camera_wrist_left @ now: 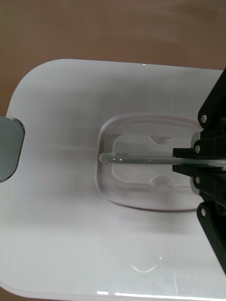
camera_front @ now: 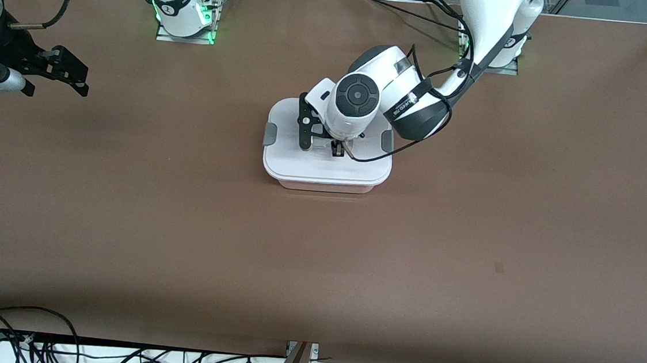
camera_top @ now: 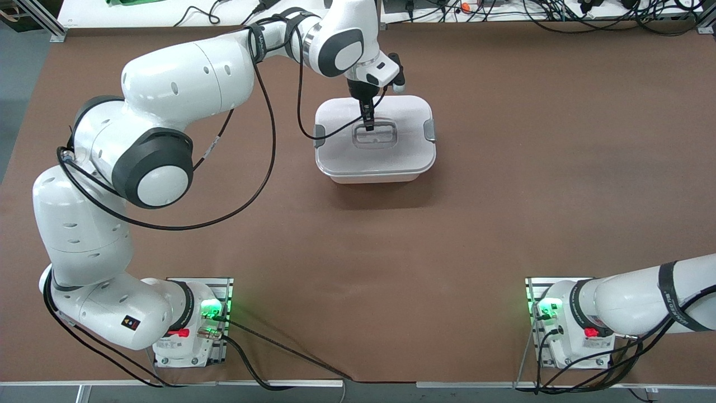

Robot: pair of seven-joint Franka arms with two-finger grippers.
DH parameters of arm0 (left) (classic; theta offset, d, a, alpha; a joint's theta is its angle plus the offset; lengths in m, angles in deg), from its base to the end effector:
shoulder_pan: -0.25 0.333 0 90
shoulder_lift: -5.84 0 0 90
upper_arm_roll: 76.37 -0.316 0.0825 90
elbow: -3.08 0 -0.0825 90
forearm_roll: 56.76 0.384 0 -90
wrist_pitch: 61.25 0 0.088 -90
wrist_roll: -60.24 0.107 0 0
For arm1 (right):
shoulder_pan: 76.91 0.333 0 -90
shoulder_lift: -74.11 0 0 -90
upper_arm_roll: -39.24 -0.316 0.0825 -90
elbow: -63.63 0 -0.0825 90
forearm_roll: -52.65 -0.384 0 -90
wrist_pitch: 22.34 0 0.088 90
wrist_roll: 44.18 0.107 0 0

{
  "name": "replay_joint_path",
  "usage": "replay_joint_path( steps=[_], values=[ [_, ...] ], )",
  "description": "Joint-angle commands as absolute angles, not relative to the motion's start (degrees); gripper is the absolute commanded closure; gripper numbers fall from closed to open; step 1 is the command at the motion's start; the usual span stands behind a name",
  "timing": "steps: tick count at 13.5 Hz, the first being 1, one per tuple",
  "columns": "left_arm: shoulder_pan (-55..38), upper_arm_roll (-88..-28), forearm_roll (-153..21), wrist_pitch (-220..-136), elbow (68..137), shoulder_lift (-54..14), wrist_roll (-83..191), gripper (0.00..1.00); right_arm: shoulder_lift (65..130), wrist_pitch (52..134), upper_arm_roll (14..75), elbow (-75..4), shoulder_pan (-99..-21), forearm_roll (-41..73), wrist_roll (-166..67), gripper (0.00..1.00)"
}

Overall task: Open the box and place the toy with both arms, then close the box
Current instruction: 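Lower the lid onto the box and press it down with the left gripper, then release the lid handle and raise the left gripper away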

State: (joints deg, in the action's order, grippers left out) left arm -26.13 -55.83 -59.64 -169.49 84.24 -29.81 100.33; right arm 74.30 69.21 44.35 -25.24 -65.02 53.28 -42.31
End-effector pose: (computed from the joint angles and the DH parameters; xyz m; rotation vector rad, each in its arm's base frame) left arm 0.5101 -0.4826 0.3454 2.1614 -1.9137 -0.1851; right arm 0.5549 0.0649 0.6345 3.1300 0.1343 0.0692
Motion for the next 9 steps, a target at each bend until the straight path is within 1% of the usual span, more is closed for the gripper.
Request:
replay_joint_path(
  steps=[1, 2, 3, 5, 7, 9],
  values=[
    [-26.1, -56.0, -59.6, -167.9, 87.0, -27.8, 99.2, 0.35, 74.6, 67.2, 43.5, -24.1, -65.2, 53.7, -40.1, 0.00],
    [-25.7, -56.0, -59.5, -167.8, 86.8, -27.5, 99.8, 0.00, 74.5, 66.1, 43.6, -24.1, -65.1, 53.7, -39.8, 0.00],
    [-25.2, -56.0, -59.6, -167.2, 86.7, -25.8, 99.3, 0.00, 74.4, 64.9, 43.6, -24.1, -65.2, 53.7, -39.7, 0.00],
    [-23.8, -56.3, -59.6, -161.6, 86.1, -22.3, 98.4, 0.00, 74.5, 64.5, 43.7, -24.1, -65.2, 53.8, -39.7, 0.00],
    [-20.5, -56.3, -59.8, -154.6, 86.1, -16.6, 93.2, 0.00, 74.5, 64.6, 44.0, -24.1, -65.3, 53.9, -39.6, 0.00],
    [-16.4, -56.1, -60.4, -150.4, 86.1, -12.0, 86.2, 0.00, 74.6, 64.8, 44.2, -24.1, -65.4, 53.8, -39.5, 0.00]
  ],
)
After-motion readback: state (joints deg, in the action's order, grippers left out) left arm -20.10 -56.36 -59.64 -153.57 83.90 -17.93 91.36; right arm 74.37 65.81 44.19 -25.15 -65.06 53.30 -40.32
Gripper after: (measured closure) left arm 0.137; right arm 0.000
